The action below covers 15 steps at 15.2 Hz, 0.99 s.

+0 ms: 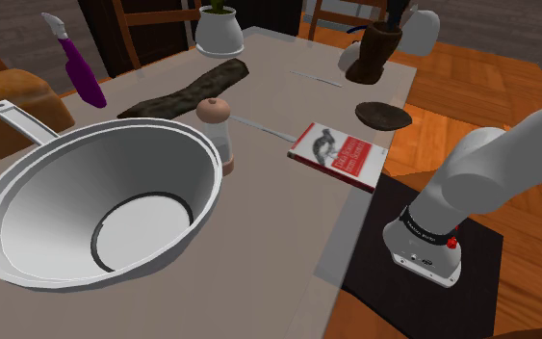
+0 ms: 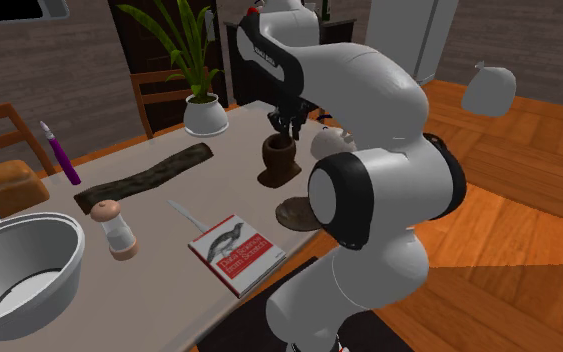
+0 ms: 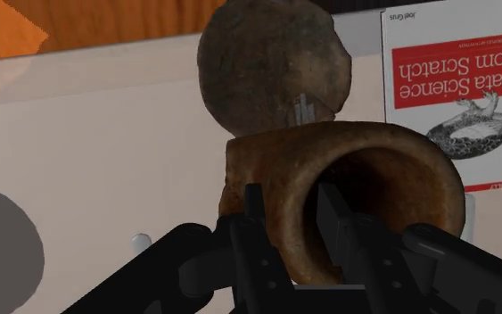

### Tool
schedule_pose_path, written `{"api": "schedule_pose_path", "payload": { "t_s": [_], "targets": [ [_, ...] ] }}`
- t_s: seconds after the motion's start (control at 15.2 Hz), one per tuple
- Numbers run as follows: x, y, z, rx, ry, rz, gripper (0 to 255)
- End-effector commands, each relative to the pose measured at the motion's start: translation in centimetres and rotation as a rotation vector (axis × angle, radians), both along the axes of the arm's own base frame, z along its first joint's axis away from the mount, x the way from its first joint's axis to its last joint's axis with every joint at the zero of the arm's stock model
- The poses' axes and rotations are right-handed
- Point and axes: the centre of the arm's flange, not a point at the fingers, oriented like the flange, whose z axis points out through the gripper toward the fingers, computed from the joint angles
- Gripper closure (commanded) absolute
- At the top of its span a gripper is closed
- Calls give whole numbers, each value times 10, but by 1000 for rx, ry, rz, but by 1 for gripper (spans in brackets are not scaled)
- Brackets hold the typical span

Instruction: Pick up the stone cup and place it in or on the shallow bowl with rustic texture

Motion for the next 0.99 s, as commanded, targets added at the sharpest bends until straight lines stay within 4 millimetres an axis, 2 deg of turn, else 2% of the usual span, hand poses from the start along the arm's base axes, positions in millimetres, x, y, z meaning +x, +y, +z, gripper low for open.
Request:
{"api": "schedule_pose_path", "payload": {
  "t_s": [0.0, 0.46, 0.92],
  "targets": [
    [-26, -4, 6, 0, 0, 1, 255],
    [-114, -19, 41, 0, 0, 1, 255],
    [-114, -19, 4, 0, 0, 1, 255]
  ]
}}
